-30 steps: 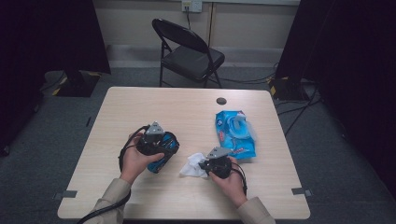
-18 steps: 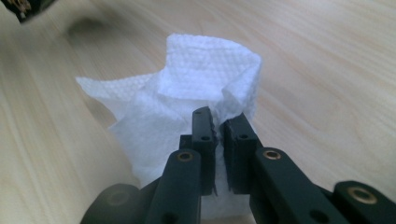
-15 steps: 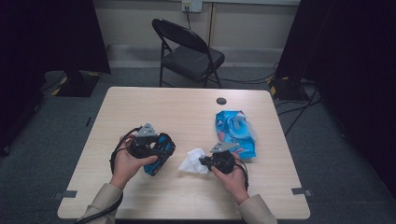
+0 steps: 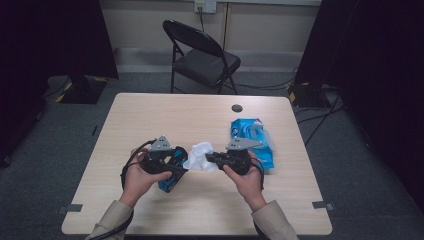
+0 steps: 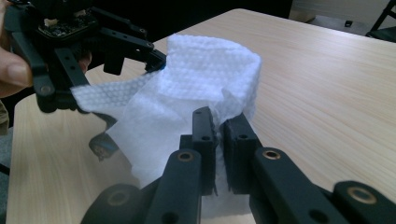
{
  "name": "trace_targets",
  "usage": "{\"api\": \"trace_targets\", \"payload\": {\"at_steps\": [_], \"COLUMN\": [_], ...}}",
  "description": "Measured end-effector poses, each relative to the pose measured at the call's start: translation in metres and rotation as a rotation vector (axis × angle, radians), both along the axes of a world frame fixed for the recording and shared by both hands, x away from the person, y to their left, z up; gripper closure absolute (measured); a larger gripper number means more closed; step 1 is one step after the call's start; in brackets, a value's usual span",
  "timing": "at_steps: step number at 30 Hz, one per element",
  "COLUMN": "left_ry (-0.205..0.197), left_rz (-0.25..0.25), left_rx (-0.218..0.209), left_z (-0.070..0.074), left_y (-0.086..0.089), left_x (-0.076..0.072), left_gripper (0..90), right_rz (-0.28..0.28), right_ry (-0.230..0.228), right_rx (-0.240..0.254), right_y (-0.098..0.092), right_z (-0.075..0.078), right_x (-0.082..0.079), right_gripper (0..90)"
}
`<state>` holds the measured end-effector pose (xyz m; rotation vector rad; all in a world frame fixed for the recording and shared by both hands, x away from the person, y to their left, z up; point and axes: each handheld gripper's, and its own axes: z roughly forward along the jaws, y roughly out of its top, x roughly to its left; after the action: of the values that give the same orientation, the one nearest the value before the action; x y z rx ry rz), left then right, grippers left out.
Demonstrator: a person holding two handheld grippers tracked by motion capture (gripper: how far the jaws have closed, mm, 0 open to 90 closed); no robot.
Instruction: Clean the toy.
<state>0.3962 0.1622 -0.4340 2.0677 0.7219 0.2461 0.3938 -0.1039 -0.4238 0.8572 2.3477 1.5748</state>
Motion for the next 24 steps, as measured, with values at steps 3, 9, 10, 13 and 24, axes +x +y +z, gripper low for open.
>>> {"api": "trace_targets", "payload": {"at_steps": [3, 9, 10, 13, 24], "left_ry": [0.004, 0.004, 0.009, 0.015, 0.013], "left_rz": [-0.008, -0.002, 0.001, 0.003, -0.022], "left_rx": [-0.004, -0.008, -0.014, -0.015, -0.017], "left_z": [-0.001, -0.002, -0.002, -0.003, -0.003], "left_y": [-0.003, -0.001, 0.000, 0.002, -0.003], "left_x": [-0.001, -0.002, -0.002, -0.002, -0.004], "left_gripper": [25.6, 25.6, 25.6, 25.6, 25.6], "right_rz": [0.022, 0.015, 0.012, 0.000, -0.032], "right_ry": [-0.004, -0.026, -0.025, -0.027, -0.012], "right_rx": [-0.019, -0.070, -0.071, -0.075, -0.076], "right_y": [0.016, 0.037, 0.039, 0.044, 0.051], "right_z": [0.000, 0.000, -0.001, -0.002, -0.002], "right_x": [0.000, -0.001, 0.000, 0.002, 0.014], "right_gripper": [84.9, 84.8, 84.8, 84.8, 84.8]}}
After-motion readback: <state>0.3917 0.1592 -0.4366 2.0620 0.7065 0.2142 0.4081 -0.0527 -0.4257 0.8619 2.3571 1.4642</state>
